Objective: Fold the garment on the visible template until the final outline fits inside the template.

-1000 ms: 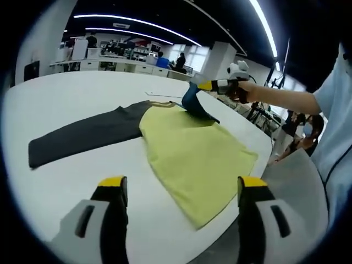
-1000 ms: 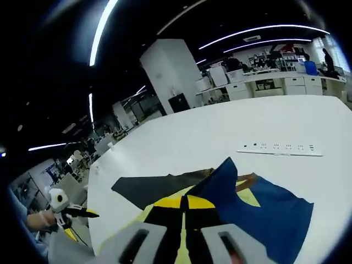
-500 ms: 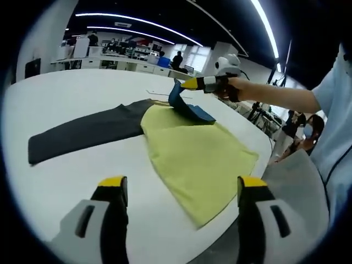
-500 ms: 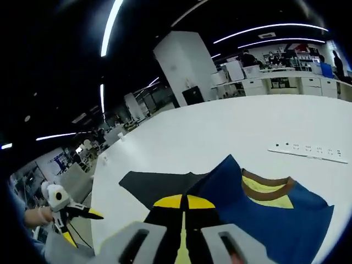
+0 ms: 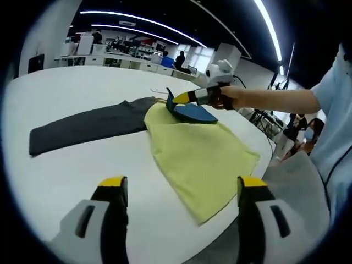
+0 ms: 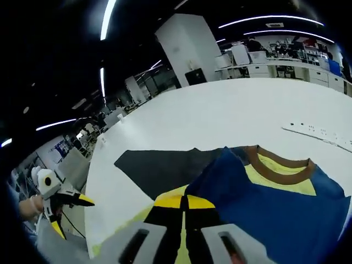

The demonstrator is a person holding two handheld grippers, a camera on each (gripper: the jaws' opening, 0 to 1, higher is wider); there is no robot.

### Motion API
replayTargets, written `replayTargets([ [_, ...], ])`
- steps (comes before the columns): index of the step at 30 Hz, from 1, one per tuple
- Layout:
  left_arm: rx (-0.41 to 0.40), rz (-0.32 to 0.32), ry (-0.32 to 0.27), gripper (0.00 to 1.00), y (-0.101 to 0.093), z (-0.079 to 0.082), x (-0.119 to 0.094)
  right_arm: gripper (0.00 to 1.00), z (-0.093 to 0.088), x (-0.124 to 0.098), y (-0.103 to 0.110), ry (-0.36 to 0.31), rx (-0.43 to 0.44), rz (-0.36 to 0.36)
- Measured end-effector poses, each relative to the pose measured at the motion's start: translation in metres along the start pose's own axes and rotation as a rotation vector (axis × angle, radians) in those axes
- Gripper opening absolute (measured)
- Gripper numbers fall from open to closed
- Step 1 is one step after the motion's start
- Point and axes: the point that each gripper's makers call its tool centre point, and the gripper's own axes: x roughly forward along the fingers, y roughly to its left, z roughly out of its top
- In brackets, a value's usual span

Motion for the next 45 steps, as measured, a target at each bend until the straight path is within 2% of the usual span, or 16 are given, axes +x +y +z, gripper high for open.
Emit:
replayTargets([
  [8, -0.013, -0.001, -0.002, 0.79, 0.0, -0.003, 0.003, 0.0, -0.015, 0.018, 0.002, 0.059, -0.015, 0.018],
  [14, -0.023, 0.0, -0.003, 0.78, 0.001, -0.004, 0.004, 0.0, -0.023, 0.027, -0.007, 0.089, -0.015, 0.014],
  [22, -0.029, -0.002, 0.0, 0.78, 0.001, -0.006, 0.005, 0.0, -0.03, 0.03, -0.008, 0.112, -0.021, 0.006],
  [29, -0.03, -0.006, 0.002, 0.79, -0.001, -0.006, 0.004, 0.0, -0.029, 0.026, -0.005, 0.105, -0.078, 0.003],
  [33, -0.03, -0.006, 0.0, 0.79, -0.002, -0.006, 0.003, 0.19, -0.031, 0.024, -0.003, 0.107, -0.143, -0.004],
  [37, -0.03, -0.006, 0.0, 0.78, -0.003, -0.006, 0.002, 0.38, -0.032, 0.022, -0.003, 0.1, -0.173, -0.015],
  [41, -0.031, -0.007, -0.002, 0.79, -0.003, -0.006, 0.002, 0.61, -0.027, 0.02, -0.005, 0.066, -0.187, -0.037],
  [45, -0.03, -0.007, -0.001, 0.79, -0.002, -0.006, 0.001, 0.75, -0.025, 0.018, -0.011, 0.053, -0.199, -0.066],
])
